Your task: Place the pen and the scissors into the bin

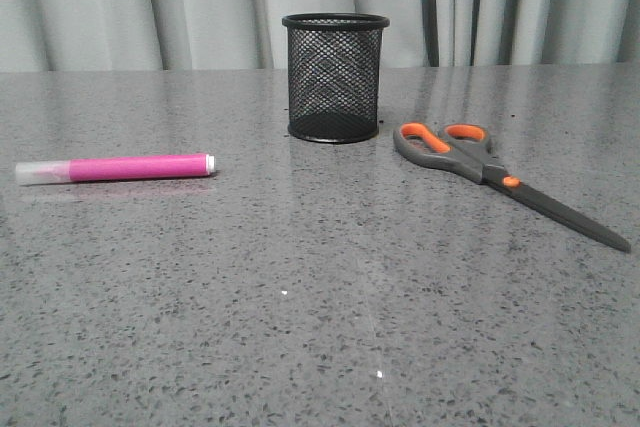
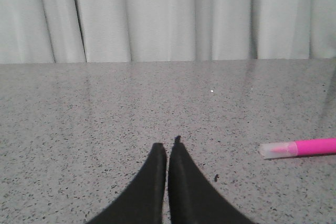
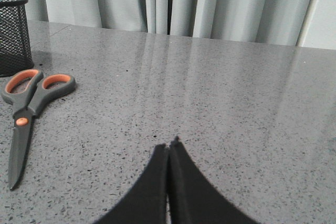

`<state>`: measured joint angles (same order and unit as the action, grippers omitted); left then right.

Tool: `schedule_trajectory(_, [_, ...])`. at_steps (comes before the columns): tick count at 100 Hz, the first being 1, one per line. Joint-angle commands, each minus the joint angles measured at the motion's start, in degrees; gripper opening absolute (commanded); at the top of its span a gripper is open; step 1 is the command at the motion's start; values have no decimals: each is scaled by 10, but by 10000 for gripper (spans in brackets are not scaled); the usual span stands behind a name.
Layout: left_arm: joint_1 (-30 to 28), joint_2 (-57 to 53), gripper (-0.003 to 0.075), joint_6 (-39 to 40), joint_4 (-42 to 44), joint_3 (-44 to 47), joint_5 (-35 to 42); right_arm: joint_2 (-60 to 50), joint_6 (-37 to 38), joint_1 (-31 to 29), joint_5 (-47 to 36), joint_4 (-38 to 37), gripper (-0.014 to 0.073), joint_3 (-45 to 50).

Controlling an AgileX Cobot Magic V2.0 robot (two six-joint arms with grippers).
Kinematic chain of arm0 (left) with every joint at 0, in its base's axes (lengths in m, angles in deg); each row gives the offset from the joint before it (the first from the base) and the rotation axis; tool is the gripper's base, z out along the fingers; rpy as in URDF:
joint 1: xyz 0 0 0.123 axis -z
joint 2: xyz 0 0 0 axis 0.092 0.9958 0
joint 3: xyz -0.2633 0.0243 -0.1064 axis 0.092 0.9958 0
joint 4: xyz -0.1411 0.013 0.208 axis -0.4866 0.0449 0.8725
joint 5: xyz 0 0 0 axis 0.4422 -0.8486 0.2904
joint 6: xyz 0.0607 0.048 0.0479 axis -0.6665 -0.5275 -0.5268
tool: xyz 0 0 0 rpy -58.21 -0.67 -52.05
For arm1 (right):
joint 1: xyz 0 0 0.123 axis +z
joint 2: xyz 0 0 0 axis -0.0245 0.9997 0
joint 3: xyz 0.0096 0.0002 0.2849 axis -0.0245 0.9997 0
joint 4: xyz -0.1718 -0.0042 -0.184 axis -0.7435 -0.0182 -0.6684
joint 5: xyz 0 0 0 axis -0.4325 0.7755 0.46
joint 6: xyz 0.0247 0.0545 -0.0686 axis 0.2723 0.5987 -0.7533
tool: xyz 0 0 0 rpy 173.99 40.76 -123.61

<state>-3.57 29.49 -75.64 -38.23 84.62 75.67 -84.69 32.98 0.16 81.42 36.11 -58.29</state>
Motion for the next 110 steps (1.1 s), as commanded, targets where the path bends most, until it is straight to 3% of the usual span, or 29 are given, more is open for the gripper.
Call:
schedule_trajectory(1, [2, -19, -19, 7, 1, 26, 42, -12, -2, -2, -44, -6, -69, 8])
schedule_trajectory(95, [2, -19, -19, 7, 1, 26, 42, -12, -2, -2, -44, -6, -69, 8])
schedule_trajectory(110, [2, -19, -19, 7, -31, 26, 42, -12, -2, -2, -47, 3, -69, 8])
